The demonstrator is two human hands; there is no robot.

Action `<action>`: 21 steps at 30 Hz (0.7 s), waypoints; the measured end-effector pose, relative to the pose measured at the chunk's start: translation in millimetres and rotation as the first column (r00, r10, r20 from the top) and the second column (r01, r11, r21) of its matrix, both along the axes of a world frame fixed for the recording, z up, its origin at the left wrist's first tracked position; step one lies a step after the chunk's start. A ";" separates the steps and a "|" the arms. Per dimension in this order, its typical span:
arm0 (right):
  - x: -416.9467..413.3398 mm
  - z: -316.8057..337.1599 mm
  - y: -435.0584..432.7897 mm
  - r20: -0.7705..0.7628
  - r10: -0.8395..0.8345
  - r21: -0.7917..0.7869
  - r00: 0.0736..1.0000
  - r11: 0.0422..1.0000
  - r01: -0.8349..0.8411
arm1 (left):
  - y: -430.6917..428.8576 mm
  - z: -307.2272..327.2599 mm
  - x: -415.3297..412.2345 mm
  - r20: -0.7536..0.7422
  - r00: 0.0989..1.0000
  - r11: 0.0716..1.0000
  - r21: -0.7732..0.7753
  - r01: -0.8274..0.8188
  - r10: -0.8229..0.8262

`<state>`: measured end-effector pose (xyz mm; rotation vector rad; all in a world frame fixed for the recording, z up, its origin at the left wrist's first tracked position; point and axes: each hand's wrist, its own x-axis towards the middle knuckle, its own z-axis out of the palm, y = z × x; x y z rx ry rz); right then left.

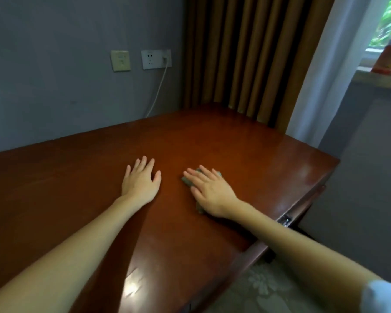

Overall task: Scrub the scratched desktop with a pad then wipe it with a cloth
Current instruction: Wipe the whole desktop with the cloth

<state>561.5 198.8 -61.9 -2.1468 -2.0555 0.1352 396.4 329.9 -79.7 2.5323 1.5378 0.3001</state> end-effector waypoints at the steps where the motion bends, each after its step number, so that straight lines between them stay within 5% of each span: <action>1: 10.6 -0.8 12.6 -0.001 -0.024 -0.002 1.000 1.000 0.024 | -0.1 0.2 -2.2 0.003 1.000 1.000 -0.001 -0.002 0.002; 9: 81.6 -3.7 -55.4 0.096 -0.391 0.007 0.915 0.920 0.392 | -1.0 -3.7 2.4 -0.004 1.000 0.999 0.029 -0.017 0.017; 16: -52.5 -4.2 -30.6 0.048 -0.039 0.025 0.998 0.999 0.038 | -0.7 -4.2 1.0 0.002 1.000 0.999 0.032 -0.004 0.004; 21: 6.5 -5.2 19.9 0.011 -0.148 0.022 0.989 0.989 0.148 | 3.2 -5.9 -0.8 0.013 1.000 0.999 0.036 0.008 -0.009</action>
